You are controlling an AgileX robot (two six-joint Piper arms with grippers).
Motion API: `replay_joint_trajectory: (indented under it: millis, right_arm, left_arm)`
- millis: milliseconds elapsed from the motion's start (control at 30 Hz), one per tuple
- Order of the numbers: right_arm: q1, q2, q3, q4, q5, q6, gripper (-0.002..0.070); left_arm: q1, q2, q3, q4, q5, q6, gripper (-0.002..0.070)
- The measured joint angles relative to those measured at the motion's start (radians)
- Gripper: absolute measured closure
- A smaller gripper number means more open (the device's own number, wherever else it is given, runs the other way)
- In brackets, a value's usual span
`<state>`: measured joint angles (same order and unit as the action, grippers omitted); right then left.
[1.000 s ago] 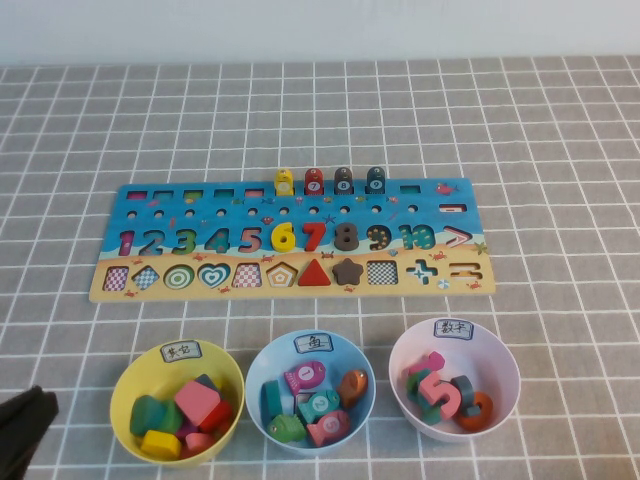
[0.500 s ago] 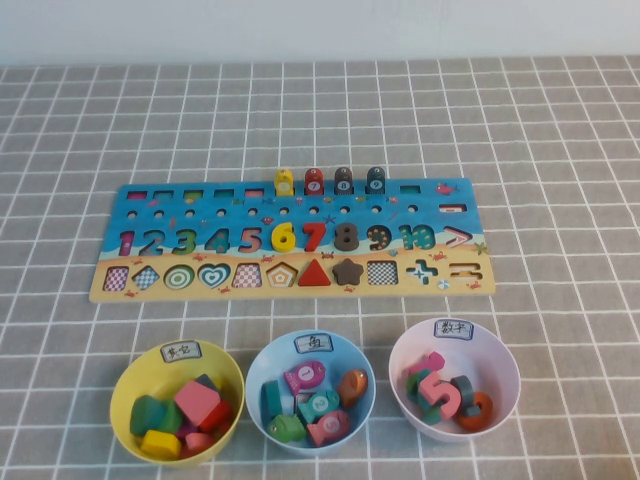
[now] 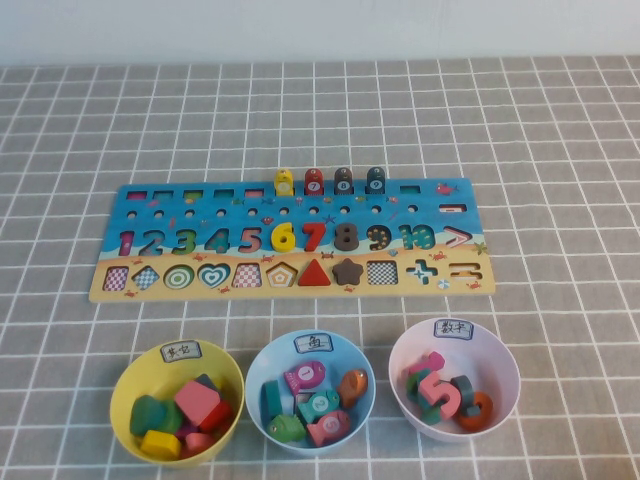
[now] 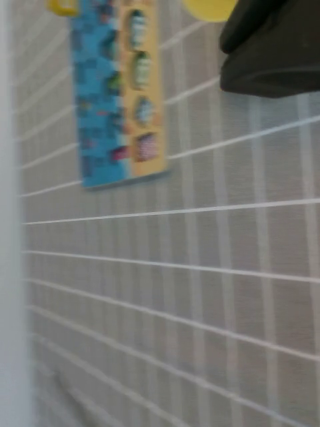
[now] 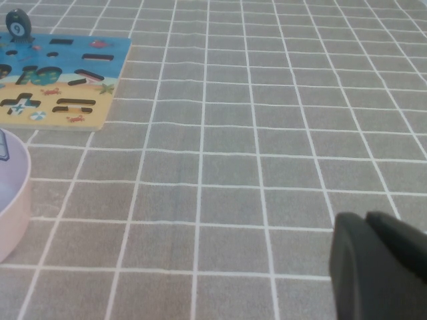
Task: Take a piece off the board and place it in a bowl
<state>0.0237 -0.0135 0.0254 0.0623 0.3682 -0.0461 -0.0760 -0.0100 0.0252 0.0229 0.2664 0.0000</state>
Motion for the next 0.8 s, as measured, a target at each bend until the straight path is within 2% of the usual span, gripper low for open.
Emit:
replay_joint_trajectory:
  millis: [167,800]
  right_arm:
    - [0.000,0.000,0.000,0.000,0.000,0.000,0.0694]
    - [0.000,0.000,0.000,0.000,0.000,0.000,0.0694]
  left_arm:
    - [0.000,0.000,0.000,0.021,0.100,0.000,0.0674]
    - [0.000,0.000,0.000,0.031,0.102,0.000,0.0674]
